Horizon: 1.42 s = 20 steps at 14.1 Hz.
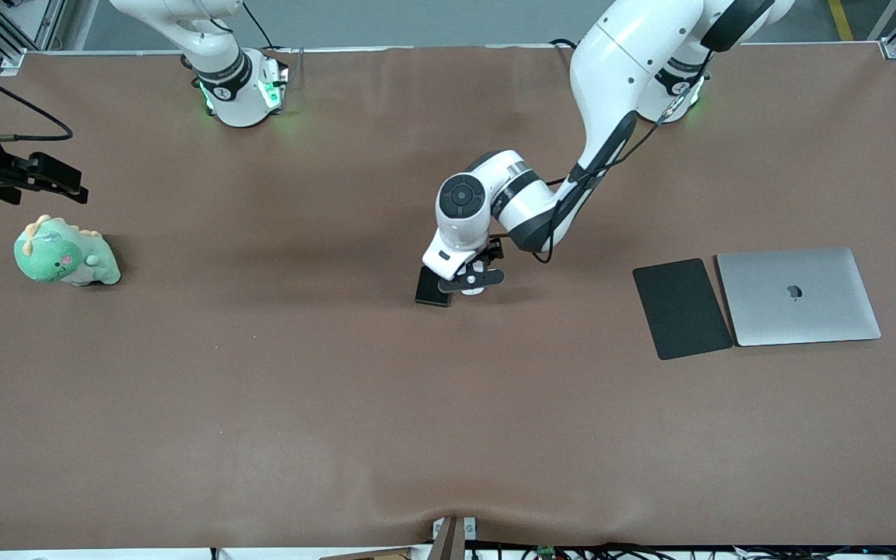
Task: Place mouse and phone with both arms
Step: 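Lower the left gripper over the white mouse, then grasp the white mouse with the left gripper while the right gripper reaches out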
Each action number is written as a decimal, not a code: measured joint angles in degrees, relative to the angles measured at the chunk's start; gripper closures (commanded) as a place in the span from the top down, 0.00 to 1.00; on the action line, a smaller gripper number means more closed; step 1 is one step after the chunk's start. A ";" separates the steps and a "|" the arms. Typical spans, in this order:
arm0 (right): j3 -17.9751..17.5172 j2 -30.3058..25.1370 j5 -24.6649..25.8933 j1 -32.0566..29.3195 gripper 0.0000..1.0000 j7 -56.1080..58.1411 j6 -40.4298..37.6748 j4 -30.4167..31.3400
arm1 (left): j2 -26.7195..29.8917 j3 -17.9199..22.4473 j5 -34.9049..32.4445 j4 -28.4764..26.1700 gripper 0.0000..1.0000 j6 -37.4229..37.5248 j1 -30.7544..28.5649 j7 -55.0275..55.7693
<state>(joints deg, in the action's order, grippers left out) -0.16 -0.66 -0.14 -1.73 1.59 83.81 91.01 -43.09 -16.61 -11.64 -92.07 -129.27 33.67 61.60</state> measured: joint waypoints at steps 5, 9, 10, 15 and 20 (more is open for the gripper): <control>-0.02 0.02 -0.12 0.00 1.00 0.00 0.00 0.00 | -0.24 -0.01 -0.26 -0.40 1.00 0.05 0.50 1.76; -0.09 0.06 -0.25 0.00 1.00 0.00 0.00 0.01 | -0.24 -0.03 -0.27 -2.54 1.00 0.05 1.39 2.69; -0.09 0.08 -0.28 0.00 1.00 0.00 0.00 0.01 | -0.24 -0.03 -0.27 -2.68 1.00 0.05 1.63 2.98; -0.16 0.26 -0.38 0.01 1.00 0.00 0.00 0.06 | -0.23 0.06 -1.55 -2.68 1.00 -0.01 1.74 3.14; -0.29 0.54 -0.46 0.15 1.00 0.00 0.42 0.09 | -0.23 0.75 -3.72 -2.58 1.00 -2.36 1.49 3.15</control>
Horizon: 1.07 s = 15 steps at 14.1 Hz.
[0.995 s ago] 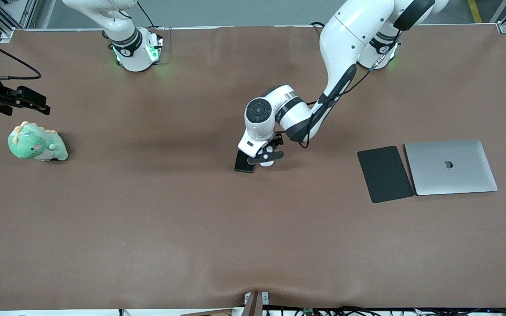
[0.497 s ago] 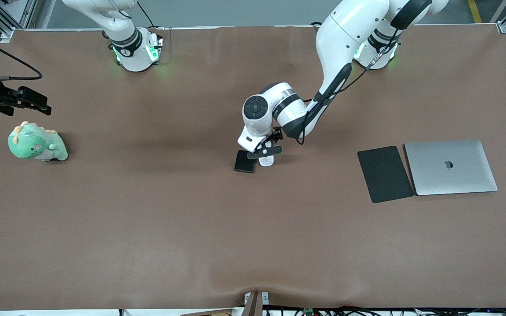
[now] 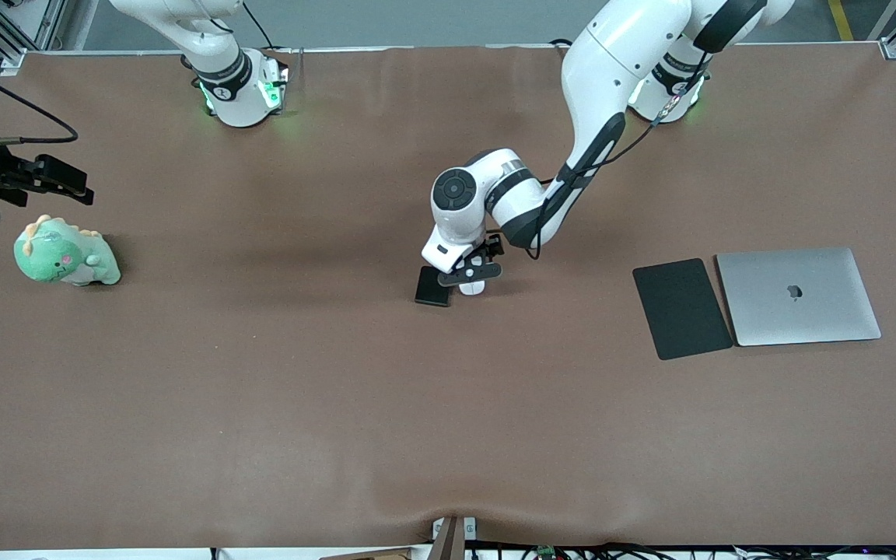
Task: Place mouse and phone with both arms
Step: 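Grasp the white mouse with the left gripper while the right gripper reaches out, then carry the mouse toward the pad while the right gripper reaches the phone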
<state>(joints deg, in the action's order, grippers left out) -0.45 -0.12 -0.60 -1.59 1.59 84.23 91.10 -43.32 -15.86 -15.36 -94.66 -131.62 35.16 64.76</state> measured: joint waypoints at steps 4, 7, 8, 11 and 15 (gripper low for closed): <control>-0.29 0.80 -0.10 0.34 1.00 -0.38 0.75 0.01 | -0.01 0.54 -0.09 -0.07 0.84 -0.60 -0.01 -0.02; -0.48 1.13 -0.11 0.63 1.00 -1.13 1.05 0.10 | -0.01 0.69 -0.15 -0.07 0.72 -0.74 -0.02 -0.03; -0.47 1.21 -0.11 0.63 1.00 -1.15 1.07 0.11 | -0.01 0.80 -0.15 -0.07 0.68 -0.85 -0.04 -0.03; -0.49 1.40 -0.13 0.72 1.00 -1.21 1.13 0.13 | 0.00 1.02 -0.16 0.06 0.60 -1.04 -0.19 -0.06; -0.58 3.17 -3.31 3.25 1.00 -6.25 2.77 0.28 | 1.37 1.09 -0.50 0.34 0.60 0.22 -1.46 -2.13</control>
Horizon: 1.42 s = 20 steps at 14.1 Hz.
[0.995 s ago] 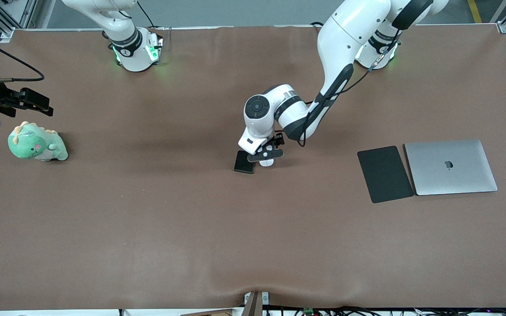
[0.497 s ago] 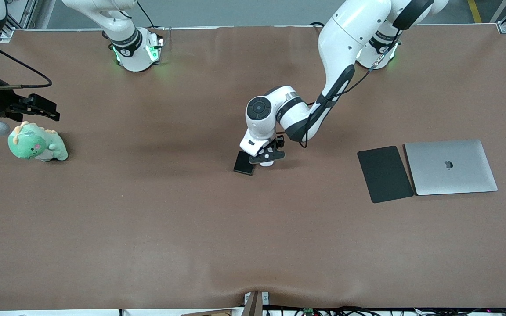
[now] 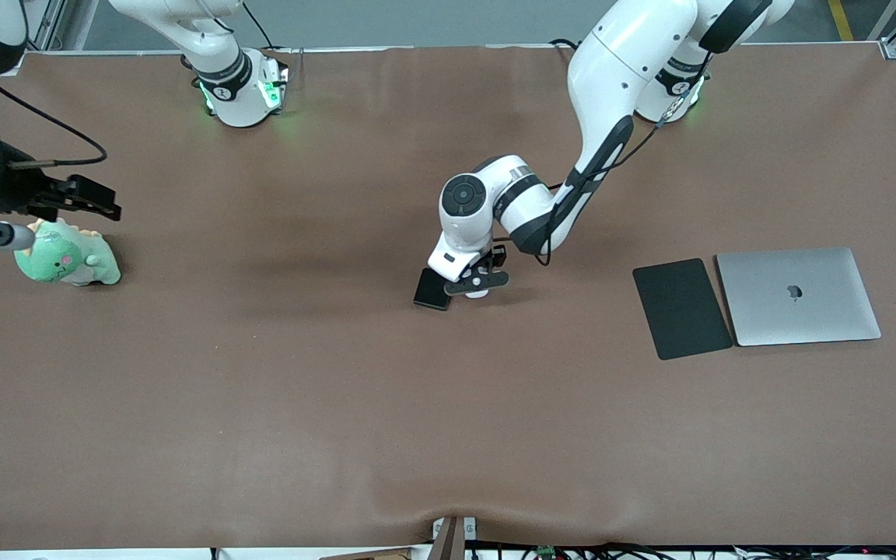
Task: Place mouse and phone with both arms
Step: 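Carry the mouse toward the pad while the right gripper reaches the phone, then lower the mouse onto the pad while the right gripper grasps the phone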
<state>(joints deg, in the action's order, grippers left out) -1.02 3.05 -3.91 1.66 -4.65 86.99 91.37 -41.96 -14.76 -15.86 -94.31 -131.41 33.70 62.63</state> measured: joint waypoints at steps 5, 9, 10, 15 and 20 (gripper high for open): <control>-0.27 6.42 -1.23 8.27 1.00 -11.76 7.26 0.37 | 10.25 -0.14 -0.05 0.13 0.60 10.26 -7.67 -10.34; -0.40 14.17 -4.82 14.75 1.00 -20.76 16.61 0.76 | 15.26 -0.04 -0.05 -3.07 0.60 12.49 -18.10 -24.60; -0.41 16.56 -5.67 16.11 1.00 -22.06 19.41 0.81 | 15.45 -0.04 -0.05 -3.48 0.60 12.47 -21.40 -28.30; -0.50 30.06 -6.28 25.03 1.00 -32.71 28.62 -4.40 | 15.49 -0.07 -0.06 -5.45 0.60 12.20 -34.00 -41.39; -0.30 38.11 -6.26 29.93 1.00 -36.40 32.66 -11.04 | 15.44 -0.07 -0.81 -12.44 0.63 4.49 -38.21 -42.55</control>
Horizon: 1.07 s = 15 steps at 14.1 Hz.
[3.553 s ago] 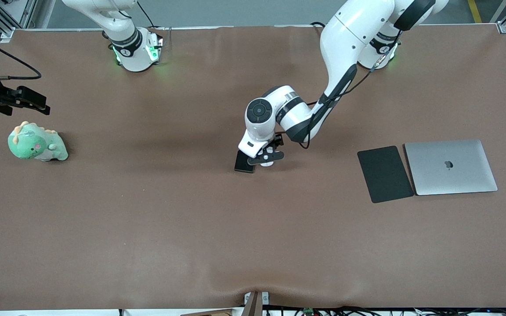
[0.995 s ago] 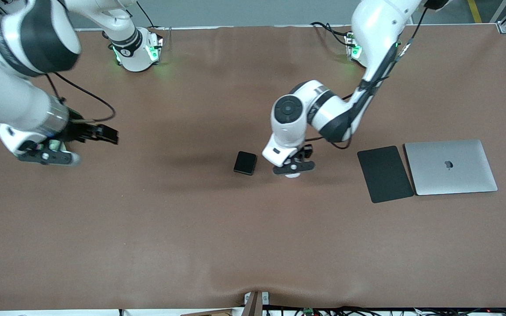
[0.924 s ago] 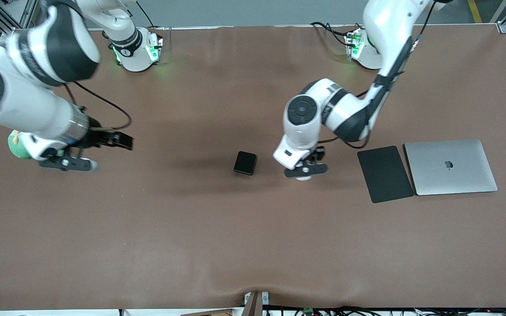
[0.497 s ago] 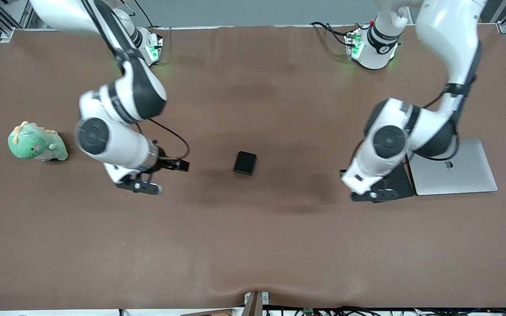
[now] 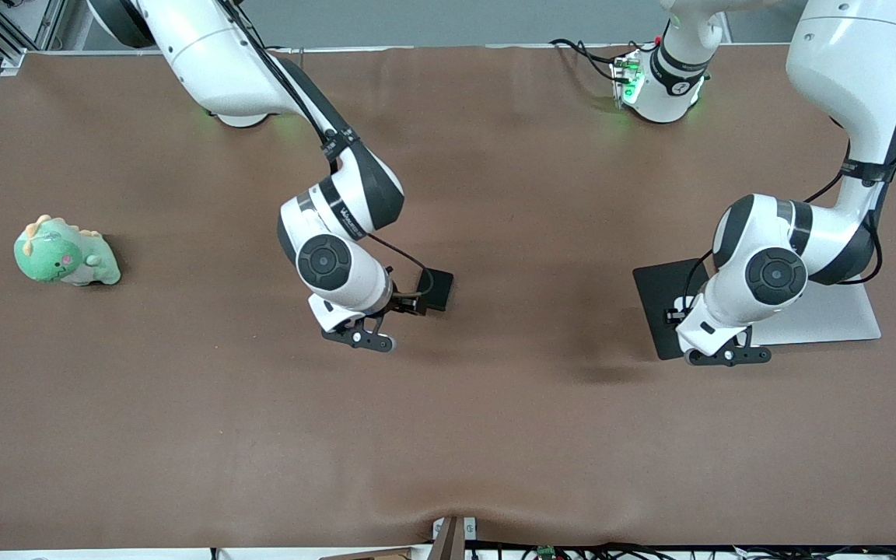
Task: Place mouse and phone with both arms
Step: 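Lower the mouse onto the pad while the right gripper grasps the phone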
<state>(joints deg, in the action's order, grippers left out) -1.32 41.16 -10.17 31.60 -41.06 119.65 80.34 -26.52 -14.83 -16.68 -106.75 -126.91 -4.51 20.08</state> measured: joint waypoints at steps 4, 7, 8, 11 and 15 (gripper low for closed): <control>-0.02 3.22 0.02 1.97 1.00 0.02 3.91 -0.26 | -0.17 0.03 -0.21 -7.78 0.65 -9.94 -2.40 -0.03; 0.06 4.54 0.46 3.91 1.00 0.01 4.67 -0.32 | -0.18 0.03 -1.65 -11.38 0.74 -13.91 -4.64 -0.04; 0.09 4.83 0.71 4.47 1.00 0.01 5.23 -0.32 | -0.18 0.03 -1.84 -11.66 0.83 -14.21 -5.15 -0.04; 0.12 5.66 1.50 5.44 1.00 -0.02 6.34 -0.31 | -0.17 -0.05 -1.89 -11.79 1.00 -14.55 -5.41 -0.04; 0.14 7.26 1.55 6.65 1.00 -2.83 6.53 -0.20 | 0.73 -0.17 -1.89 -10.58 1.00 -14.25 -5.41 -0.04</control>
<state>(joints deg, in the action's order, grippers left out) -1.18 48.43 -8.63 38.25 -43.89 126.18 80.14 -25.79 -15.00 -18.57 -117.34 -141.17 -9.92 20.04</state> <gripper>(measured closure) 0.000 0.000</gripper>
